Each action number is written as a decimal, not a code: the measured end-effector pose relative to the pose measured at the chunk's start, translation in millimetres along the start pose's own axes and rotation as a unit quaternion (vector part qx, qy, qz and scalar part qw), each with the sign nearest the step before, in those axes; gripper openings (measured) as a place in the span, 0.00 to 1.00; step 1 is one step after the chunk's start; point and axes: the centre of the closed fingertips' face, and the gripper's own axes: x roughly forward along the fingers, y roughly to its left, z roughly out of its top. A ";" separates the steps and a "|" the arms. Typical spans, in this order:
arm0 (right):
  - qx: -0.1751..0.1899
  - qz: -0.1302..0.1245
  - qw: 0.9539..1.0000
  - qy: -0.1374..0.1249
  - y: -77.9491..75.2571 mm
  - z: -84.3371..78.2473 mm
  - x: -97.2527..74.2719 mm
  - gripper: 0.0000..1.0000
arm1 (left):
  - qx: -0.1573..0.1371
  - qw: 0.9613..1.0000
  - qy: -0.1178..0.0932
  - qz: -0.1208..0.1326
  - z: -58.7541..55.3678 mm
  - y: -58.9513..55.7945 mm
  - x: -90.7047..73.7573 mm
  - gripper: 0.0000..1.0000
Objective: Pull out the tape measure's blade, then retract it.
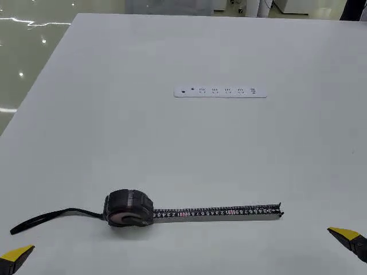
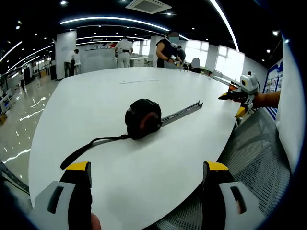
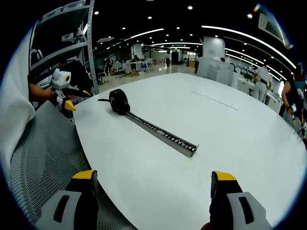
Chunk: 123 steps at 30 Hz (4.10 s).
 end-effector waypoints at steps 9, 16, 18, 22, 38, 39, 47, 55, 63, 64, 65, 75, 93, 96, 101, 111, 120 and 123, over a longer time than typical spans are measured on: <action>0.003 -0.004 1.000 -0.001 0.6 -3.9 -2.3 0.99 | -0.002 1.000 -0.005 0.003 1.1 -1.3 1.3 0.94; 0.003 -0.005 1.000 -0.003 -0.5 -2.8 -2.0 0.99 | -0.004 1.000 -0.007 0.002 4.0 -3.0 0.6 0.93; 0.004 -0.005 1.000 -0.003 -0.5 -2.7 -2.1 0.99 | -0.002 1.000 -0.007 0.005 4.5 -2.9 0.8 0.93; 0.004 -0.005 1.000 -0.003 -1.0 -2.3 -1.8 0.99 | -0.002 1.000 -0.010 0.002 8.3 -5.4 3.0 0.93; 0.000 -0.005 1.000 -0.006 -4.5 1.0 1.0 0.99 | -0.015 1.000 -0.005 0.003 23.4 -17.5 29.3 0.93; 0.000 -0.004 1.000 -0.006 -4.7 0.7 1.4 0.99 | -0.012 1.000 -0.005 0.002 24.6 -16.9 31.1 0.93; 0.001 -0.003 1.000 -0.006 -6.5 -0.4 2.9 0.99 | -0.013 1.000 0.002 -0.001 34.3 -20.0 45.8 0.92; 0.003 -0.004 1.000 -0.005 -8.8 -2.5 2.9 0.99 | -0.018 1.000 0.008 0.002 42.7 -17.2 58.9 0.92; 0.001 -0.001 1.000 -0.002 -10.1 -2.7 4.2 0.99 | -0.025 1.000 0.008 0.001 50.6 -21.3 73.8 0.92; -0.002 -0.001 1.000 -0.001 -10.8 -2.9 4.0 0.99 | -0.024 1.000 0.007 -0.002 51.9 -22.6 76.5 0.92; -0.002 -0.001 1.000 0.000 -11.3 -2.8 3.8 0.99 | -0.025 1.000 0.007 -0.003 52.8 -23.5 78.1 0.91; 0.001 -0.002 1.000 0.000 -14.4 -3.3 -0.1 0.99 | -0.040 0.999 0.001 -0.013 59.3 -25.4 95.0 0.90; 0.004 -0.001 1.000 0.001 -20.2 -3.7 3.2 0.96 | -0.056 0.998 0.000 0.001 59.6 -22.1 105.3 0.87; -0.003 0.007 1.000 0.009 -22.2 -4.7 6.1 0.90 | -0.069 0.998 -0.002 0.005 61.2 -20.5 107.5 0.87; -0.014 0.019 1.000 0.018 -26.9 -2.8 11.4 0.82 | -0.086 0.996 -0.006 0.026 62.8 -16.3 111.2 0.84; -0.049 0.038 0.998 0.031 -43.7 4.2 21.5 0.64 | -0.106 0.991 -0.012 0.076 62.5 -7.2 117.2 0.77; -0.063 0.048 0.996 0.041 -57.4 5.5 28.8 0.58 | -0.100 0.989 -0.010 0.105 60.8 -5.1 122.8 0.75; -0.073 0.052 0.995 0.045 -60.2 6.7 29.7 0.55 | -0.108 0.987 -0.012 0.118 61.6 -3.7 124.2 0.74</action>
